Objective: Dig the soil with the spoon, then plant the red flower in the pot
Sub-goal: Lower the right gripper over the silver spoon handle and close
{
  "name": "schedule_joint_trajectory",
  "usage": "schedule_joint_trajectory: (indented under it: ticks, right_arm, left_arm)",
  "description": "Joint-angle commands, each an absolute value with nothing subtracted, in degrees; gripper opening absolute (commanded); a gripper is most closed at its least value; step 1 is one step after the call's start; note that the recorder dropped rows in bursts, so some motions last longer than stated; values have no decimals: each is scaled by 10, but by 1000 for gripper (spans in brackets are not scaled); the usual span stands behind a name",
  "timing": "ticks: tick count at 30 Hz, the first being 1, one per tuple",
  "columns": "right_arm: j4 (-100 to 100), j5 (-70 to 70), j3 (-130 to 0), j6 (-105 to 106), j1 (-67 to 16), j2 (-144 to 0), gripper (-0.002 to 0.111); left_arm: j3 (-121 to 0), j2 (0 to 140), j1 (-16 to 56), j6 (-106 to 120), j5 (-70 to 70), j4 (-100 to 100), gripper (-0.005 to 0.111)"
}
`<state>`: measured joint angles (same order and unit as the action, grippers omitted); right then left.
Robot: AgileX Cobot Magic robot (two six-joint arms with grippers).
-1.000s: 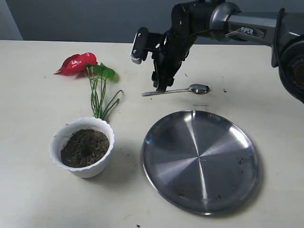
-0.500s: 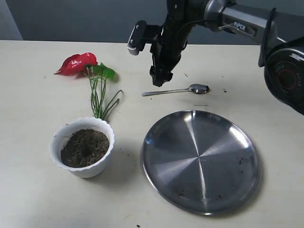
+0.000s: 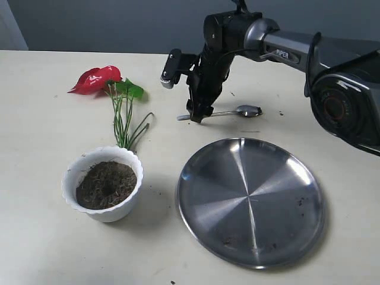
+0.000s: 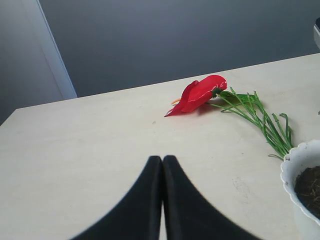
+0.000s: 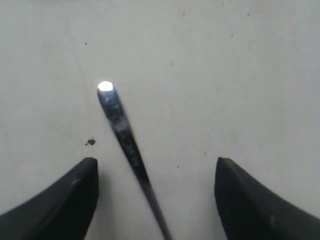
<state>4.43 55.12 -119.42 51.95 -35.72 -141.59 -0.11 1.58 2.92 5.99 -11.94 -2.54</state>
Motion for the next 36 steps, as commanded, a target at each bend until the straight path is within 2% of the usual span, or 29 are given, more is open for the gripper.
schedule_joint_trajectory:
  ticks: [1,26,36]
  right_arm:
    - [40,546,-1197,524,-355,-1415,64]
    - [55,516,-1197,524,-355,-1439,64]
    - [39,594,-1197,524,-355,-1466,63]
  left_arm:
    - [0,13,30,58,-115,-26,0]
    - [0,13,30,58,-115,-25,0]
    - [0,13,30,58,-115,-25,0]
